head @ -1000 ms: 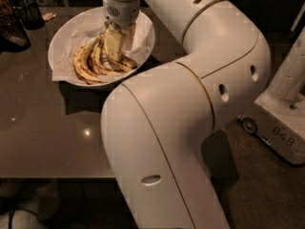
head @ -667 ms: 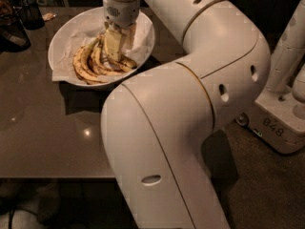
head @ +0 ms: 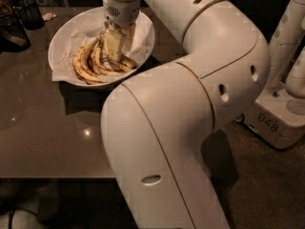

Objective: Pick banana from white bowl

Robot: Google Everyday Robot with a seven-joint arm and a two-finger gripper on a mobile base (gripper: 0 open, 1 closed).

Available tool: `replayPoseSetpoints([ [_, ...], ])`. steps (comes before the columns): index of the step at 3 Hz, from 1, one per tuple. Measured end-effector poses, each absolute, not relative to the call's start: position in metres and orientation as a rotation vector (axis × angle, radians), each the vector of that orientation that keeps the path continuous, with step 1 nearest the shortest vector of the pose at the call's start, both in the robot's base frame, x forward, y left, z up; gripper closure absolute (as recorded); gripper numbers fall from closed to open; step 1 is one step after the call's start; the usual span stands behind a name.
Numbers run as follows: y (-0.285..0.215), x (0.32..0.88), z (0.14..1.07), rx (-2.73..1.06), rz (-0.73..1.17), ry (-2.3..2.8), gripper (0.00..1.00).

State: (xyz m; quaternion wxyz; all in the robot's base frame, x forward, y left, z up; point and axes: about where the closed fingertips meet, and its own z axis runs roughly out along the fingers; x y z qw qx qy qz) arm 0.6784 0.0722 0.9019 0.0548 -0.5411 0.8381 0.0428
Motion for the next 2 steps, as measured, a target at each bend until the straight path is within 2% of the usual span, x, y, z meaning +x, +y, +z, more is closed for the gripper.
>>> replayPoseSetpoints([
  [2, 0.0722, 0.6784, 0.9068, -1.643, 0.130, 2.545, 0.53],
])
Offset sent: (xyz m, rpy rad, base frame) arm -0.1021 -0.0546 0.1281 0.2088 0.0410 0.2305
